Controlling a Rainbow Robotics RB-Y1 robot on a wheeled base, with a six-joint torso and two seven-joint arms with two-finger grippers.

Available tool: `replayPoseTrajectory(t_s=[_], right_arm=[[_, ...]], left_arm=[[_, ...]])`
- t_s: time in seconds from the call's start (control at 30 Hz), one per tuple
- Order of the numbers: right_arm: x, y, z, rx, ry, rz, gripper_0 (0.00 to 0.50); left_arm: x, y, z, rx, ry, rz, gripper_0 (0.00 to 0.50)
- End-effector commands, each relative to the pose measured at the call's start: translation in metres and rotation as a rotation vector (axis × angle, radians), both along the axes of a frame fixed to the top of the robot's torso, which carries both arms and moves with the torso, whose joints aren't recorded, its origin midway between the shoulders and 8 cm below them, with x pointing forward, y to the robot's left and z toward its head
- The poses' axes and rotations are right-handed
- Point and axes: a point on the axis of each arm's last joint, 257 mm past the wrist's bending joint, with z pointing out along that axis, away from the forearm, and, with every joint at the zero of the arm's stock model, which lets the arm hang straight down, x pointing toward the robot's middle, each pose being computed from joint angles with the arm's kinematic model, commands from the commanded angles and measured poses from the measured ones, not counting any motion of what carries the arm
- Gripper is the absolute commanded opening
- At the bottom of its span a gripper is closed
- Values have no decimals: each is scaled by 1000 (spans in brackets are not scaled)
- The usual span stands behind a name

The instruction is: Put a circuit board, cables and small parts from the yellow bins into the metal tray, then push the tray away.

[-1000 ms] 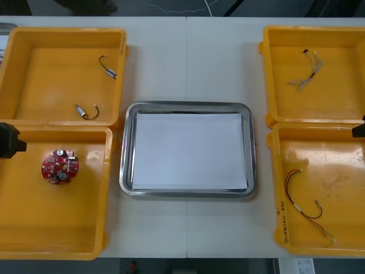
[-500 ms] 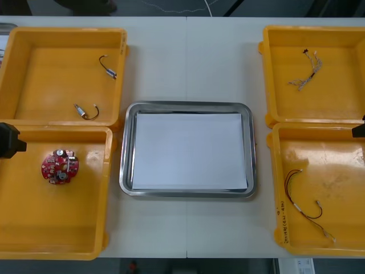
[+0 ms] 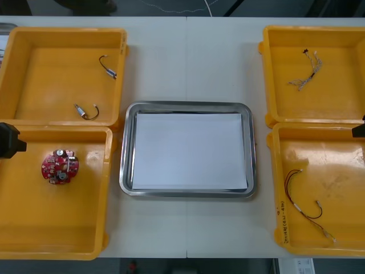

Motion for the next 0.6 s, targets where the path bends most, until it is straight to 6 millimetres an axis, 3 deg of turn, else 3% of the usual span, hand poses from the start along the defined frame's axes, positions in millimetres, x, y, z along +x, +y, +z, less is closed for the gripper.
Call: replayPoseTrajectory(t_s=[0.03, 0.6], right_arm=[[-1, 6, -3, 16, 3, -15, 500], [-1, 6, -3, 16, 3, -15, 500]], left_arm=[[4, -7, 11, 53, -26, -72, 500], [4, -7, 11, 53, -26, -72, 500]])
